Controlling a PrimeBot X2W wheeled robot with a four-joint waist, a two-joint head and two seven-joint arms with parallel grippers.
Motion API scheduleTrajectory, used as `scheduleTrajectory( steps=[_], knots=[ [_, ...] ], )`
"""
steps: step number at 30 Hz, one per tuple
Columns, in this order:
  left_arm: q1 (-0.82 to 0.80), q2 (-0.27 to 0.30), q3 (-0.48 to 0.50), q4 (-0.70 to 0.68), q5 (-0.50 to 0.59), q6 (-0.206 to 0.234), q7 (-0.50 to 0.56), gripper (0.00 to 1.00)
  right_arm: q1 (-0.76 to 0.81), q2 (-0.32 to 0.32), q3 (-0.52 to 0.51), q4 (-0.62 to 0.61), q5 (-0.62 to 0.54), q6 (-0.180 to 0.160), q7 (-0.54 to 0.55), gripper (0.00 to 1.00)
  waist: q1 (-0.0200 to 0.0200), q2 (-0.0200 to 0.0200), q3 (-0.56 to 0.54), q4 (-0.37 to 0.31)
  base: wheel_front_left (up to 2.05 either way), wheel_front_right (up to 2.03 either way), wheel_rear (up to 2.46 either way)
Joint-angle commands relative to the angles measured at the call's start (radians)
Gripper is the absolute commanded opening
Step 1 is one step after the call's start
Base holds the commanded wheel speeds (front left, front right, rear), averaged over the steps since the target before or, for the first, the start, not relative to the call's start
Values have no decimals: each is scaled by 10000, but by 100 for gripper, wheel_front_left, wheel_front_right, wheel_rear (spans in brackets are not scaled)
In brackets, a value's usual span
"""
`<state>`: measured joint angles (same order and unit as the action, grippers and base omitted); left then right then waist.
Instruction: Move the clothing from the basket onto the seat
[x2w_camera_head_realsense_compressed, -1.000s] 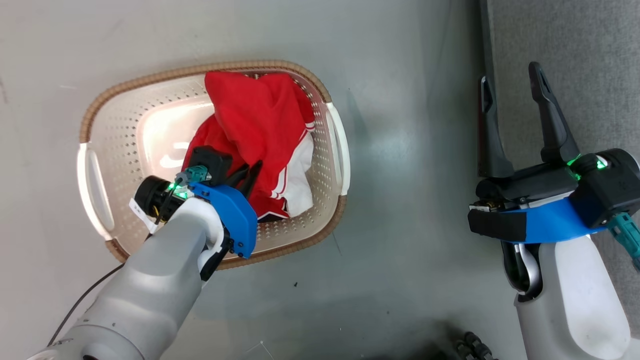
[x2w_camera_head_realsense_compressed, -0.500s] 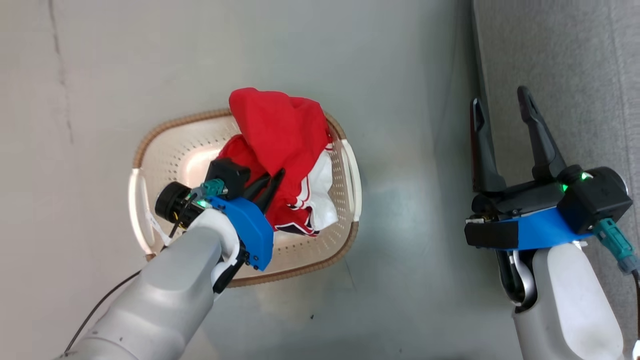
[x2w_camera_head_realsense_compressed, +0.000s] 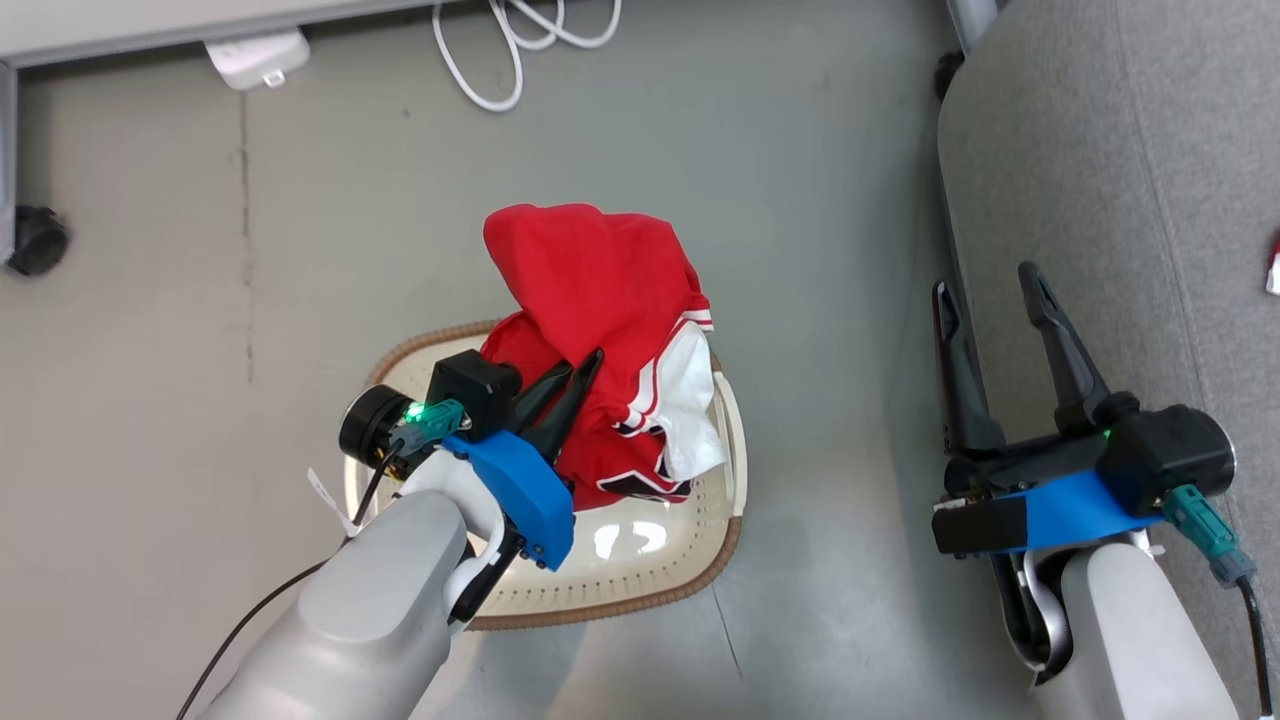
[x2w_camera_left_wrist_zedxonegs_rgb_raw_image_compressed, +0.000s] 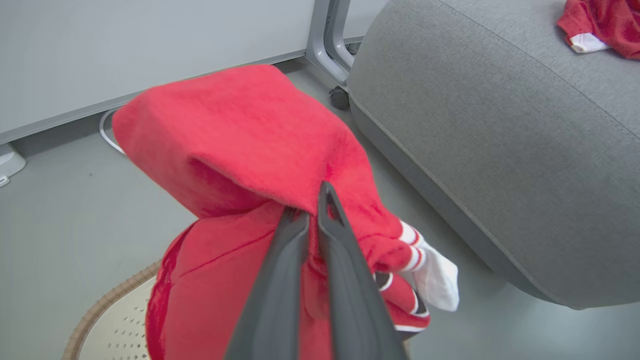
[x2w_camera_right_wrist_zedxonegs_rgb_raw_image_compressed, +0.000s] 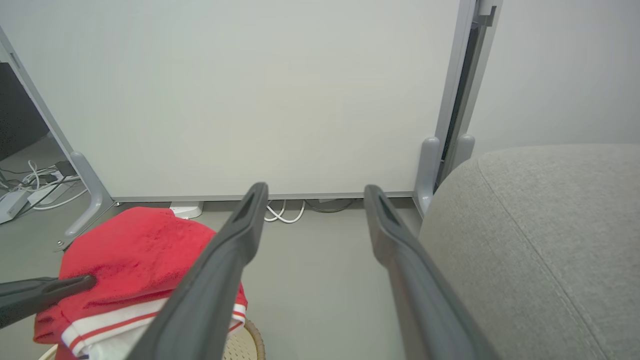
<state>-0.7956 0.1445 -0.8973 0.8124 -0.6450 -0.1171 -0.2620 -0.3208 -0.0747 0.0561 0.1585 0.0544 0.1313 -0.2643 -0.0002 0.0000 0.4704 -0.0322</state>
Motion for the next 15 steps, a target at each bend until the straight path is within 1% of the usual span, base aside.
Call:
scheduleTrajectory(
  steps=[1, 7, 15],
  knots=[
    [157, 27, 200, -189, 186, 24, -42, 0, 152, -48, 17, 58, 50, -11, -3, 100, 2, 0, -459, 188, 0, 0, 0],
    [607, -47, 1067, -1015, 1008, 102, -38, 0, 570, -37, 91, 264, 115, -11, -3, 100, 2, 0, -1336, 344, 0, 0, 0],
    [840, -196, 1753, -1884, 1819, 83, -39, 0, 1059, 20, 242, 494, 221, -11, -3, 100, 2, 0, -2440, 486, 0, 0, 0]
  ],
)
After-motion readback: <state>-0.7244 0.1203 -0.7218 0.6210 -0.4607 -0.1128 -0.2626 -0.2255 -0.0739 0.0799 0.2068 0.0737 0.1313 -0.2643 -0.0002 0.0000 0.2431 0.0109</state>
